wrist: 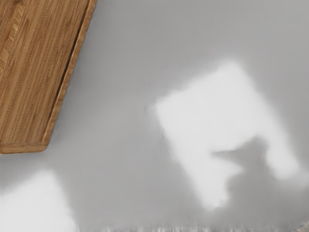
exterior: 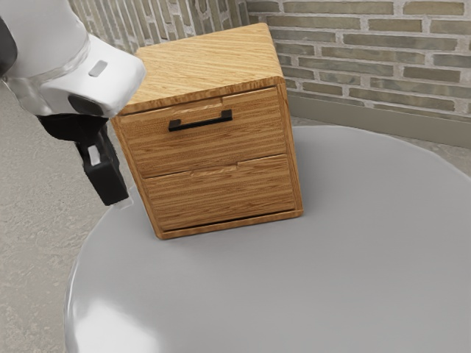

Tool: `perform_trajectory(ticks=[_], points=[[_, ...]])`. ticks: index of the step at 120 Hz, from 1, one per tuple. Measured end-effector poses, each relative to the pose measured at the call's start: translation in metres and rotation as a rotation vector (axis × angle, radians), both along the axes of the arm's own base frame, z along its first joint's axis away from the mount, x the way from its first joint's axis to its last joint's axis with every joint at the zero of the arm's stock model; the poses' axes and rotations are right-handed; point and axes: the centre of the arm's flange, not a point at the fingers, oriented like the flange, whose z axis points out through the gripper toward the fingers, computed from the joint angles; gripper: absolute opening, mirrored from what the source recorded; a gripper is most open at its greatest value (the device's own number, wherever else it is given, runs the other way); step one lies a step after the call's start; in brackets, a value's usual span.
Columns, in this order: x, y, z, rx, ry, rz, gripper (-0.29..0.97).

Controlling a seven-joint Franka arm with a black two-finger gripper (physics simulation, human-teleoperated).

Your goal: Pull the drawer handle with one arm to open the drawer

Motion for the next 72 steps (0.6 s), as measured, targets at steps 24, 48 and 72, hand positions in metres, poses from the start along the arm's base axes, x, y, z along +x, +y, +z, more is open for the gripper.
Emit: perform_trajectory(ticks=[24, 48, 72], points=[[0.038, 0.049, -0.044, 0.061, -0.137, -0.080, 0.68], [0.103, 0.050, -0.040, 0.210, -0.214, -0.173, 0.68], [0.135, 0.062, -0.048, 0.189, -0.225, -0.199, 0.68]])
